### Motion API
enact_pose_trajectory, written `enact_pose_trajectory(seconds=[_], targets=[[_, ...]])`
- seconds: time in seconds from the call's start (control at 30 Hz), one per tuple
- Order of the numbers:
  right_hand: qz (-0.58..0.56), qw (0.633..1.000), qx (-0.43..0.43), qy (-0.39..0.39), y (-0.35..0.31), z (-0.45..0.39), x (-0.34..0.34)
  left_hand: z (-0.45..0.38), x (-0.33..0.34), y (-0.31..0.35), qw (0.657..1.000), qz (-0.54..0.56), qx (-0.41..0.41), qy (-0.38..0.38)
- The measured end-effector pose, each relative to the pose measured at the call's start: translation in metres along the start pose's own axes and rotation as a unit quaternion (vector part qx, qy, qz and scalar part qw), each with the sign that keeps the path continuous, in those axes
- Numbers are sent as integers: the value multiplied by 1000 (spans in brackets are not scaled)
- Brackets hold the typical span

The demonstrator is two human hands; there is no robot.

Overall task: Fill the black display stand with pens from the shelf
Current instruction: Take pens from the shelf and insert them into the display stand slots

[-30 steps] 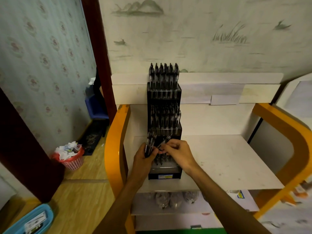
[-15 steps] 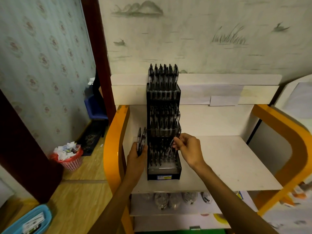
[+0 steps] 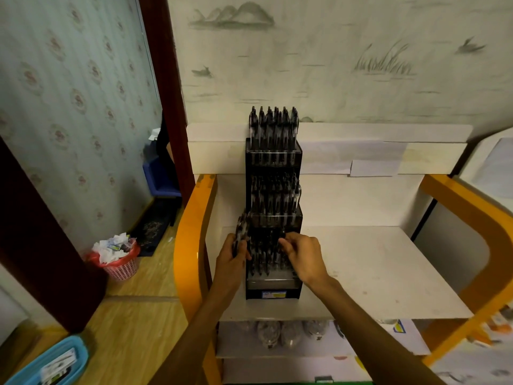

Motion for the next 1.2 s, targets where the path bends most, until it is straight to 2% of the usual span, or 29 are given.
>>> enact_pose_trajectory(seconds=[0.17,0.27,0.63,0.67,0.73,0.8,0.87,0.97,1.2], targets=[[60,996,44,-48,10,2,14,-2,3,-3,1000,7,6,-12],[46,994,84,-56,22,7,19,-4,4,-5,1000,4,5,-14],[50,995,70,-41,19,5,12,-2,15,-4,999,-8,-17,-38],[22,997,72,-32,17,5,8,-2,17,-4,999,-12,-18,-37],[-115,989,90,-15,11,7,4,-1,19,-5,999,-16,-25,-38],[-247,962,112,-12,1,9,3,-1,23,-4,998,-18,-27,-48],[-332,935,124,-23,-9,8,2,0,26,-3,998,-19,-24,-59],[-378,916,130,-27,-18,7,-1,2,31,1,998,-21,-10,-64],[-396,908,141,2,-15,7,-5,4,30,8,998,-36,18,-47]])
Point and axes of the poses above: each hand's wrist, its own z-axis away from the middle knuckle, its own x-axis out of the palm, y = z × x, the point moved 6 cm from there along -z, towards the middle knuckle, and after that the axes turned 12 degrees about -z, right-handed, at the moved point
